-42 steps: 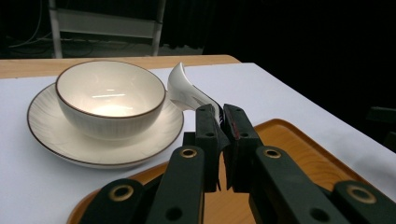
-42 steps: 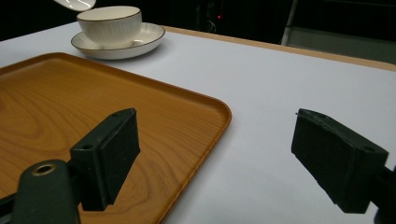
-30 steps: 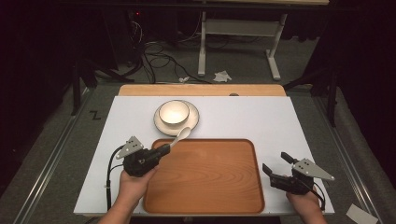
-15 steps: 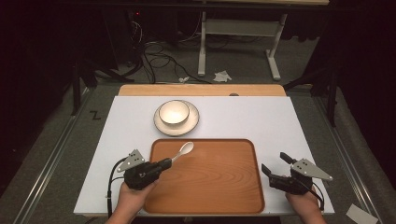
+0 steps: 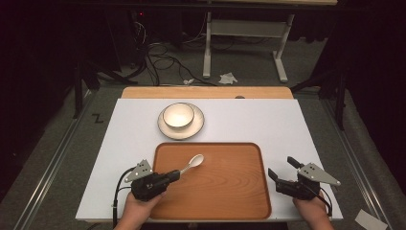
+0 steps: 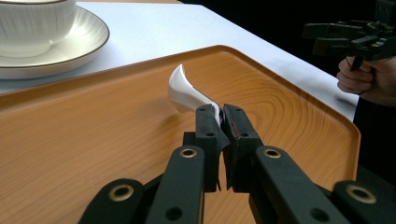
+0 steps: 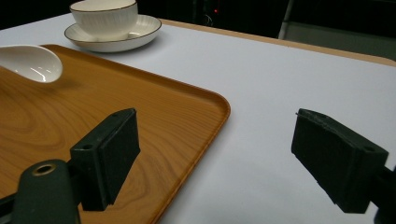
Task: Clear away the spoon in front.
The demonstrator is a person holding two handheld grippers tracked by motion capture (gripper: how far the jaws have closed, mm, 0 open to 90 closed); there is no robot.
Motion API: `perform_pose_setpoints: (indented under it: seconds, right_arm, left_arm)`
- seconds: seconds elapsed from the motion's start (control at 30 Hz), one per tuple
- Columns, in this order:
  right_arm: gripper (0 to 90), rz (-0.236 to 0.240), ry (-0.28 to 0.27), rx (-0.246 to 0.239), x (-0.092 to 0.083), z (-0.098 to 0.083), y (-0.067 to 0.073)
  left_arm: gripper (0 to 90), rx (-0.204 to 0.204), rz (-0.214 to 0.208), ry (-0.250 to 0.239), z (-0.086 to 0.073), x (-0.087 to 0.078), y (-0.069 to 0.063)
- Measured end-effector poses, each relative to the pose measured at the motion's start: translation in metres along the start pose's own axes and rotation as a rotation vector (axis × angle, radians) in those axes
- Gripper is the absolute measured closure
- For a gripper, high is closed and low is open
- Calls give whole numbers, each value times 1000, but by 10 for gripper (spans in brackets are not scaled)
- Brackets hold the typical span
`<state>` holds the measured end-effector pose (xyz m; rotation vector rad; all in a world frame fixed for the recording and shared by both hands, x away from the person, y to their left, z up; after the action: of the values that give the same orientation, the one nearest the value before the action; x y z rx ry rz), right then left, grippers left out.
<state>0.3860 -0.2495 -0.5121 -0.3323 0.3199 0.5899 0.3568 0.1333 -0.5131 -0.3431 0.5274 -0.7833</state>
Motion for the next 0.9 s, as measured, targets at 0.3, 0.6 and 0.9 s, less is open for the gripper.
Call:
perform_pose_setpoints:
  seconds: [0.3, 0.6, 0.9]
  right_arm:
    - [165, -8, 8, 4, 0, -1, 0]
    - [165, -8, 13, -7, 2, -2, 0]
    - [165, -11, 15, -9, 2, -1, 1]
  left_arm:
    - [856, 2, -40, 45, -16, 4, -6]
    - [804, 5, -31, 65, -20, 9, -2]
    - [515, -18, -45, 86, -23, 10, 0]
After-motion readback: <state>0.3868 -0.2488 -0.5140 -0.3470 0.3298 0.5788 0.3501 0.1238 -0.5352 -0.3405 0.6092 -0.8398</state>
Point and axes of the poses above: each handheld gripper's, and its own axes: x roughly forward along the jaws, z roughly out of its top, y roughly to its left, the point moved 8 cm from there along x, roughly forward along the jaws, and after that the axes turned 12 degrees about -x, right-handed, at the moved point
